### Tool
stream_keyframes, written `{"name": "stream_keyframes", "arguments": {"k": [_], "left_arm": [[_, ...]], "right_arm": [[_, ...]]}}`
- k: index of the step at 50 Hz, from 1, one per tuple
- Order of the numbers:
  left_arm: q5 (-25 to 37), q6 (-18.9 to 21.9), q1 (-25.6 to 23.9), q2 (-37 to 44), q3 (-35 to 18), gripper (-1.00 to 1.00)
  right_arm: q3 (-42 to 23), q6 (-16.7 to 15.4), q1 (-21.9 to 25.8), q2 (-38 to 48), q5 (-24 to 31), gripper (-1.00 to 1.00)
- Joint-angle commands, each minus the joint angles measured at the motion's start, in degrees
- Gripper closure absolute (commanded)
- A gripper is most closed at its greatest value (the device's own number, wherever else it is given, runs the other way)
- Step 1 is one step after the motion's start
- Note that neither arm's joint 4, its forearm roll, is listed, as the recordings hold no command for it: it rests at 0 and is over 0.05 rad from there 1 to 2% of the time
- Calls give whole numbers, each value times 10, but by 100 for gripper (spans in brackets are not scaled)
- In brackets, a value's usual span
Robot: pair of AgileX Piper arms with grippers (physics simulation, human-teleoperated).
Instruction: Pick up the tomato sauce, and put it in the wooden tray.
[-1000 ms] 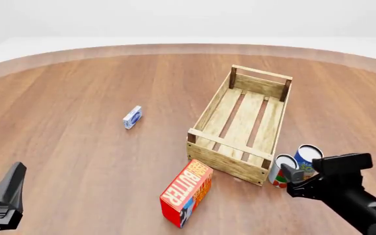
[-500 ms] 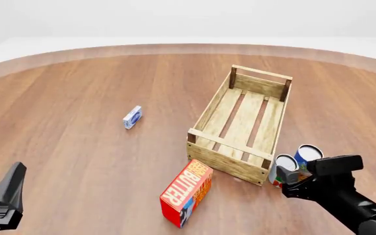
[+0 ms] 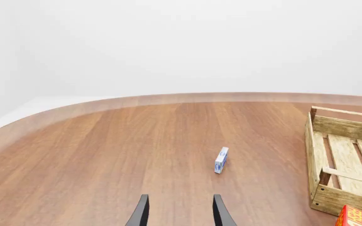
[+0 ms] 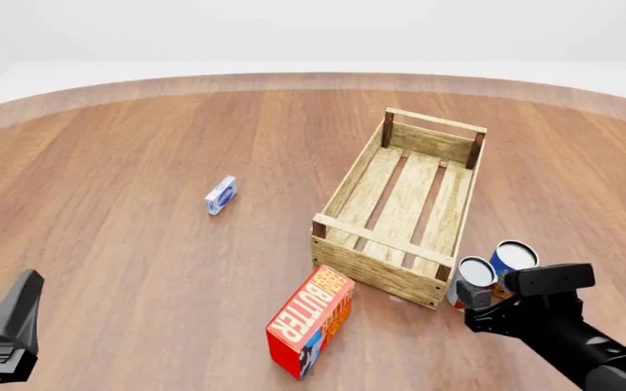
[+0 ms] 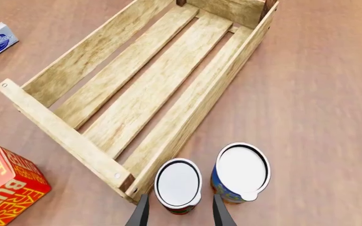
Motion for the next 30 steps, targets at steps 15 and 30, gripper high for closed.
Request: {"name": "stream_keyframes", "arguments": {"k": [15,30], "left_arm": [[0,0,0,0,0,-100],[0,0,0,0,0,-100]], "right_arm": [[-4,4,-1,55,-41,-100],[-10,6,3,74,-52,-100]]}}
